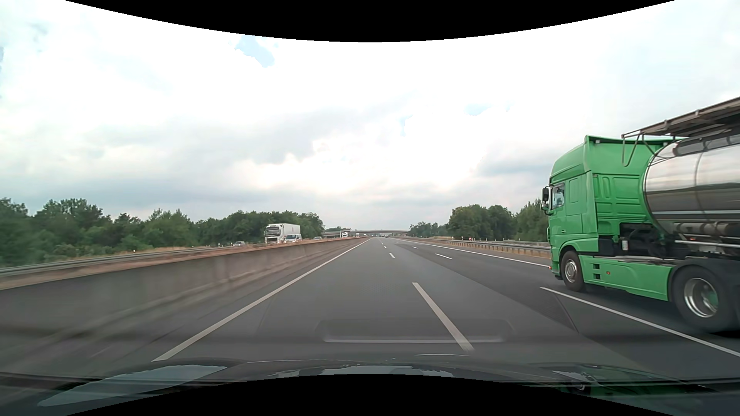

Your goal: Follow the waypoints while adhering to traffic rules and regulations

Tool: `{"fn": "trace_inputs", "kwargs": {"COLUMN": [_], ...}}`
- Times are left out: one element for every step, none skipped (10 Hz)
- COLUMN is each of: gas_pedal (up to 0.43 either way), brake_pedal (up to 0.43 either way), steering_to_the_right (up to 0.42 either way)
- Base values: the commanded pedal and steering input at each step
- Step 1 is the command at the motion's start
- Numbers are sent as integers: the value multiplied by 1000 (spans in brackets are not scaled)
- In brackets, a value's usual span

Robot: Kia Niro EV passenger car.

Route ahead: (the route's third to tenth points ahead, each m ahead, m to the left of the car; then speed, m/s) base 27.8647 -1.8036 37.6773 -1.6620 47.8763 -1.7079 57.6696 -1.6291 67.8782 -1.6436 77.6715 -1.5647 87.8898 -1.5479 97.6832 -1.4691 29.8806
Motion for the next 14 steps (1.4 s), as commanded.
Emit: {"fn": "trace_inputs", "kwargs": {"gas_pedal": [299, 299, 299, 299, 299, 299, 299, 299, 299, 299, 287, 287, 287, 287], "brake_pedal": [0, 0, 0, 0, 0, 0, 0, 0, 0, 0, 0, 0, 0, 0], "steering_to_the_right": [-1, 0, -1, -1, -1, -1, 0, 0, -1, -1, -1, 0, 0, 0]}}
